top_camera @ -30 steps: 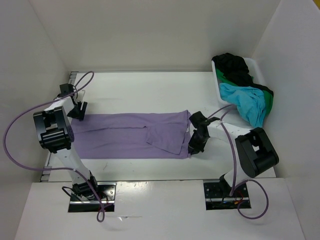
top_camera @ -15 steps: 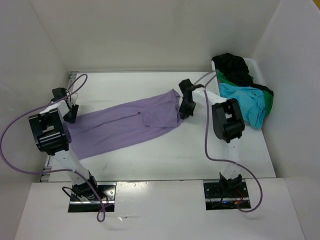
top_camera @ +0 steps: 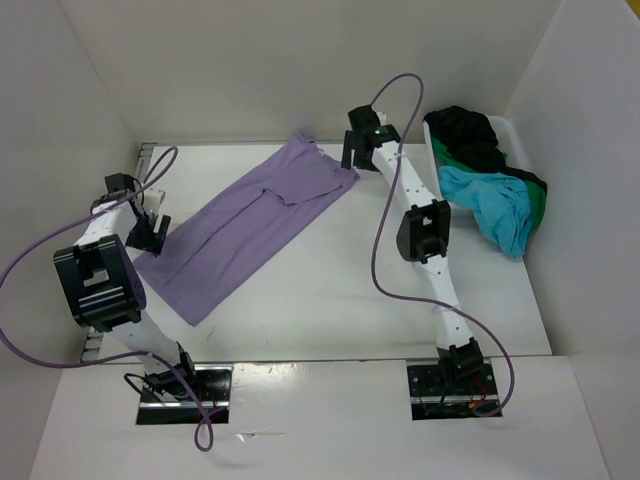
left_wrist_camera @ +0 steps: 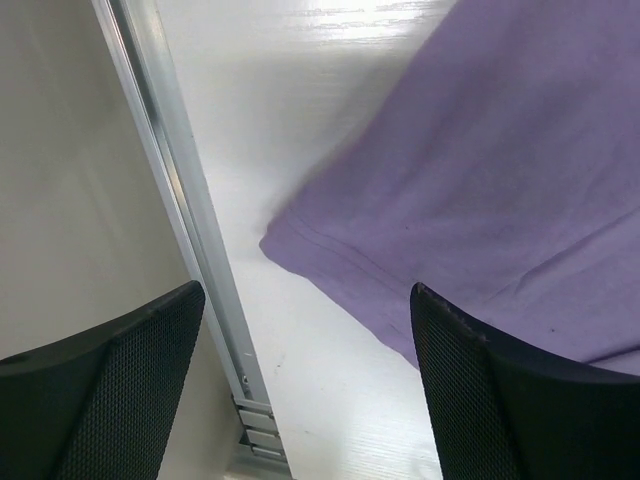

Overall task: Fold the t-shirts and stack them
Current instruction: Rotate the tshirt 90 degrees

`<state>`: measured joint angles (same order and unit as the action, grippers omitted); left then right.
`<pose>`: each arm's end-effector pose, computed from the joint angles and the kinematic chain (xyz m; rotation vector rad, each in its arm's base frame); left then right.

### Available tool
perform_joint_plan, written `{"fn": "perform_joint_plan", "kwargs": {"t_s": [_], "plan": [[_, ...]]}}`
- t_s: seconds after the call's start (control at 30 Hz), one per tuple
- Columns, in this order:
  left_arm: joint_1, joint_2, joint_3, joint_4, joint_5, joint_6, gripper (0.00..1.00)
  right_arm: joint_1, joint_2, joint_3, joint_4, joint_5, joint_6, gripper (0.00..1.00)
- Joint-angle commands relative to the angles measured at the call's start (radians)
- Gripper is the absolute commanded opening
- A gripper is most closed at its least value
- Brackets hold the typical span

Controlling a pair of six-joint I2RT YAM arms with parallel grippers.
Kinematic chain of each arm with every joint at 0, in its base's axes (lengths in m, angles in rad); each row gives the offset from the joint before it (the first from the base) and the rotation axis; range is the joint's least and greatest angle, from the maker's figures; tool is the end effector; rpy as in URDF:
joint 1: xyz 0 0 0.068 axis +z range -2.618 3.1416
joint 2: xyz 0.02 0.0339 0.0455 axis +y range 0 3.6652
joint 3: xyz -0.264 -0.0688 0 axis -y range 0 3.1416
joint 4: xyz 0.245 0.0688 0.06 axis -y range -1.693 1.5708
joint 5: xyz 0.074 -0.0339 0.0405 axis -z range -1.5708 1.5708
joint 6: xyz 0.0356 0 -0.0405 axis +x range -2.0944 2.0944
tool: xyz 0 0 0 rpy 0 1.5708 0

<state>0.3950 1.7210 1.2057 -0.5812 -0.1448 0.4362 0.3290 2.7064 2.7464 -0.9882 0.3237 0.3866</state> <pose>0.3231 0.1402 0.2088 0.0084 2.7310 0.4476 0.5380 0.1717 0.2070 0.1991 2.4443 -0.0986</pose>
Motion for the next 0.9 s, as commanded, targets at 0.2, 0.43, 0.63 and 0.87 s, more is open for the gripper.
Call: {"fn": "perform_joint_plan", "kwargs": {"t_s": [0.2,0.43,0.63,0.87], "plan": [[0.002,0.080,-0.014,0.076,-0.050,-0.021,0.90,0.174,-0.650,-0.414,0.060,0.092,-0.092,1.00],[-0.007,0.155,-0.057,0.095,-0.020,-0.011,0.66,0.389,-0.980,-1.024,0.220,0.040,0.062,1.00],[-0.048,0.091,-0.168,0.046,0.056,0.054,0.28,0.458,-1.092,-1.264,0.276,-0.020,0.199,1.00],[-0.077,-0.086,-0.343,-0.046,0.149,0.143,0.07,0.513,-1.309,-1.514,0.266,-0.020,0.365,1.00]]}}
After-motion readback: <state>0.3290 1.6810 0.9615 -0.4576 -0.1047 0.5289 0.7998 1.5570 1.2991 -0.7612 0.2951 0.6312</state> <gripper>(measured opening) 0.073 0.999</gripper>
